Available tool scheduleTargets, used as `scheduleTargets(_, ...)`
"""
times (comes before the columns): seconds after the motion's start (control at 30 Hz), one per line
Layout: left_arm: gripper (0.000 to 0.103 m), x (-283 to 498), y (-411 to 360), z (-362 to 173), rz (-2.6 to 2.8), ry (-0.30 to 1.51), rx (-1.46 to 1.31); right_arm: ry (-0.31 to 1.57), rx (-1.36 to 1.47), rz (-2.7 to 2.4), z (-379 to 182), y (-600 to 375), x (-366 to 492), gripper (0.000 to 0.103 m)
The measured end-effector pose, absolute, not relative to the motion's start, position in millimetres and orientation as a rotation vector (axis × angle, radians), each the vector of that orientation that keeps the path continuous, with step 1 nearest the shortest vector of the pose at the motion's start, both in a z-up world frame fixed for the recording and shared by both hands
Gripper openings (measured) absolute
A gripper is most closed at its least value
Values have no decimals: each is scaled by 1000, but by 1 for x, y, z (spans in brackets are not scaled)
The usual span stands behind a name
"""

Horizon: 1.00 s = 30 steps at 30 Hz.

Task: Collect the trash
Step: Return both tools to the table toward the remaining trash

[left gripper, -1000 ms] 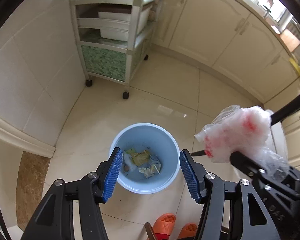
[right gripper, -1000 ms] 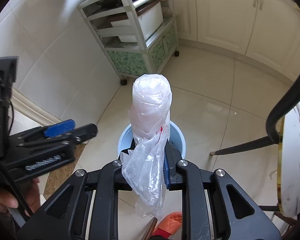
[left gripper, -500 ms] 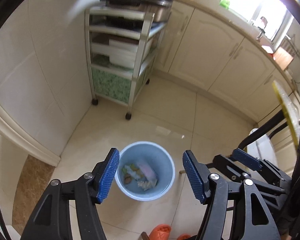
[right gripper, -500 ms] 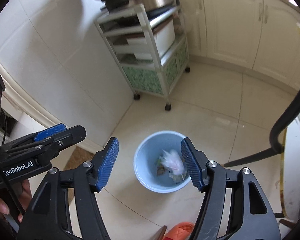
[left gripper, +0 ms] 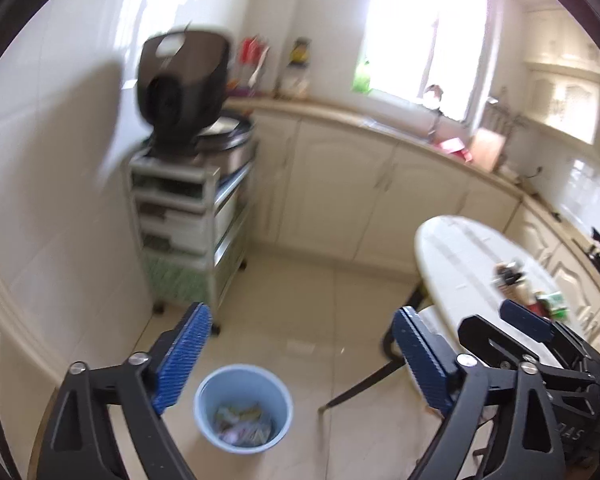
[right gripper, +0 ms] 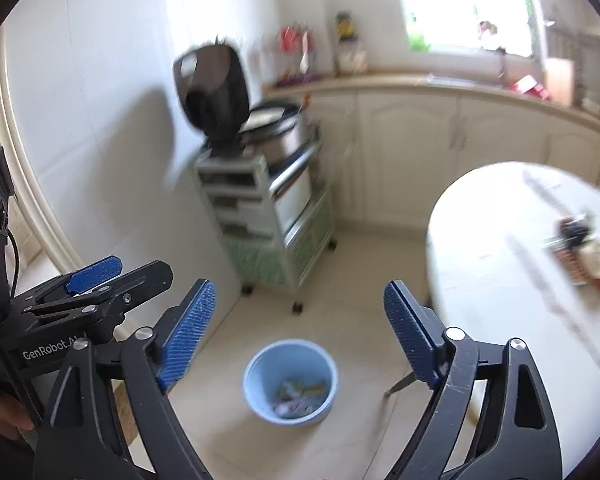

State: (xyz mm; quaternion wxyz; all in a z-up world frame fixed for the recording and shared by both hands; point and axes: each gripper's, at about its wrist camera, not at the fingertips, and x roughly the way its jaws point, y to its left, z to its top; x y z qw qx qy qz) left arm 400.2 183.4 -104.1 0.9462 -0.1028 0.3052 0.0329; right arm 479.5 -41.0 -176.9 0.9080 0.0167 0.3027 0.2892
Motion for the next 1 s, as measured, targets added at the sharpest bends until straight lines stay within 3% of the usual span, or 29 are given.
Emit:
scheduleTargets(0.2, 97, 376, 111, -76, -20, 545, -156, 518, 88, 466, -142, -126, 461, 95)
scheduleTargets(0.27, 102, 370, 81, -68, -61, 521, -123, 484, 102, 415, -133, -155, 454, 96)
scheduleTargets(0.4, 102, 368, 28, -61, -121, 491, -69, 433, 147, 339, -121, -212, 443, 103)
scheduleTargets(0.5, 102, 368, -15, -61, -166, 492, -17, 407, 170, 281, -118, -253, 440, 103)
scheduleTargets(1.0, 102, 466, -144, -95, -278, 666, 135, 510, 248, 59, -159, -400, 475, 103)
